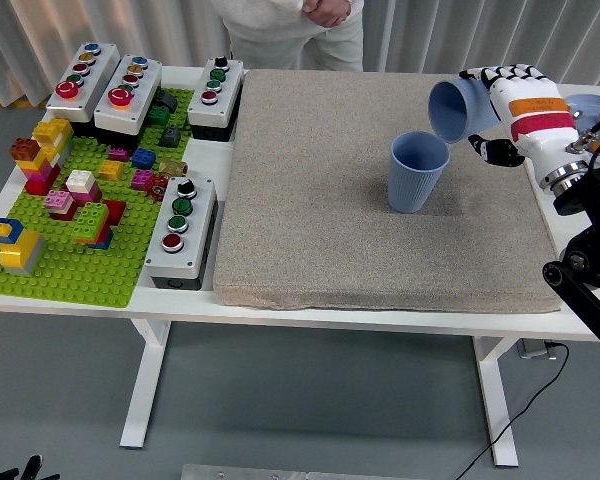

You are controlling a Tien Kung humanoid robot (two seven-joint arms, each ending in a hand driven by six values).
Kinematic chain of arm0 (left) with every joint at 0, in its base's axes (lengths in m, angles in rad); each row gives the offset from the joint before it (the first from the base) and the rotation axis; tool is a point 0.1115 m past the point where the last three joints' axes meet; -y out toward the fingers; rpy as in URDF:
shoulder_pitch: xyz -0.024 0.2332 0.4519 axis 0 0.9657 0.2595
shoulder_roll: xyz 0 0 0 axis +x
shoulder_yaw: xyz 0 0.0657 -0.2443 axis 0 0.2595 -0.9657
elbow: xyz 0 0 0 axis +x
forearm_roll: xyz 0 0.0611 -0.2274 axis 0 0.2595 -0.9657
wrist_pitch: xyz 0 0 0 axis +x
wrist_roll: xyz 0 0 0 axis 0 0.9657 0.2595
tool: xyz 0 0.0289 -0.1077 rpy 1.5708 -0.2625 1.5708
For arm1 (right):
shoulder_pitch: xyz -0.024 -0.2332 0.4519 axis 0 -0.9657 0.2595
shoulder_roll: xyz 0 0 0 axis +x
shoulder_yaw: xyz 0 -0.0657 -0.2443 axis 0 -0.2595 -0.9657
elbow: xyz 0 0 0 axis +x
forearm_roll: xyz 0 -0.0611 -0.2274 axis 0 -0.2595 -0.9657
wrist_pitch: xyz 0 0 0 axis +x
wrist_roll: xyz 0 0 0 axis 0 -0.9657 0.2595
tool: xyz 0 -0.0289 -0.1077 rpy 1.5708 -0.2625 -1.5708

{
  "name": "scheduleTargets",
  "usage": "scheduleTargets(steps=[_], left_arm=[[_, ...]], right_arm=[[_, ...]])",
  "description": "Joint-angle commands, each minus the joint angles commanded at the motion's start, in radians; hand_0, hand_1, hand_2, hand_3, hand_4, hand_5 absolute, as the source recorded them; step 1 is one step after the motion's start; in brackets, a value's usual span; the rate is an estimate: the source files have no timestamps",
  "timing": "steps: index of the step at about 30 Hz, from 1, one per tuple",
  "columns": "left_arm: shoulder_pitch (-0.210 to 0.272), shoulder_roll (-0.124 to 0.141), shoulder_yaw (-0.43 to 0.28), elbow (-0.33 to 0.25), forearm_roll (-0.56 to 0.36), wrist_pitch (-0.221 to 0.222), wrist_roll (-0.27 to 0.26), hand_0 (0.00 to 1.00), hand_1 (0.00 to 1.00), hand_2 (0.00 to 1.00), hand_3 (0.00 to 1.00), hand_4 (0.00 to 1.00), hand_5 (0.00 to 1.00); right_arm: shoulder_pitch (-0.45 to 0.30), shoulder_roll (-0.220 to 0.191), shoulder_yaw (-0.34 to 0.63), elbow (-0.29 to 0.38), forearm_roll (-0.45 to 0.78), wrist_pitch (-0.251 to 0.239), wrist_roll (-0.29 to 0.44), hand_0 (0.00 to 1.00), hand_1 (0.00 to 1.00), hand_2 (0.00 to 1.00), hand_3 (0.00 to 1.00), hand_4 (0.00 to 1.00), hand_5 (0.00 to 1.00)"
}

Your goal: Pick cup pour cup place

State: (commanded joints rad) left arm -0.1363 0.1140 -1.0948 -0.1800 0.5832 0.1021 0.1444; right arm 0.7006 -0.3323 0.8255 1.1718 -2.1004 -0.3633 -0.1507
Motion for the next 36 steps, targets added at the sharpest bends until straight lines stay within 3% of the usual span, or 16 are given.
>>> scheduleTargets(steps=[5, 15, 17, 23, 36], left_arm=[[0.0, 0.0, -0.001, 0.0, 0.001, 0.0, 0.0, 0.692, 0.707, 0.73, 0.649, 0.493, 0.978], [0.002, -0.002, 0.0, 0.0, -0.001, 0.0, 0.001, 0.692, 0.707, 0.731, 0.649, 0.493, 0.978], [0.002, -0.002, 0.001, 0.0, -0.002, 0.0, 0.001, 0.692, 0.707, 0.731, 0.649, 0.493, 0.978], [0.005, -0.002, 0.002, 0.0, 0.0, 0.0, 0.004, 0.692, 0.707, 0.731, 0.649, 0.492, 0.977], [0.006, -0.003, 0.006, 0.0, 0.004, -0.002, 0.004, 0.692, 0.708, 0.731, 0.649, 0.491, 0.978]], right_arm=[[-0.017, 0.016, 0.021, -0.025, 0.072, -0.008, 0.015, 0.889, 0.652, 0.507, 0.546, 0.705, 0.122], [-0.029, 0.036, 0.126, -0.081, 0.452, -0.027, 0.147, 0.886, 0.653, 0.506, 0.55, 0.701, 0.125], [-0.033, 0.038, 0.161, -0.083, 0.543, 0.0, 0.174, 0.886, 0.653, 0.506, 0.55, 0.701, 0.125], [-0.056, 0.045, 0.279, -0.091, 0.797, 0.101, 0.14, 0.884, 0.657, 0.506, 0.552, 0.705, 0.131], [-0.091, 0.069, 0.328, -0.117, 1.338, 0.159, 0.081, 0.871, 0.655, 0.506, 0.551, 0.703, 0.134]])
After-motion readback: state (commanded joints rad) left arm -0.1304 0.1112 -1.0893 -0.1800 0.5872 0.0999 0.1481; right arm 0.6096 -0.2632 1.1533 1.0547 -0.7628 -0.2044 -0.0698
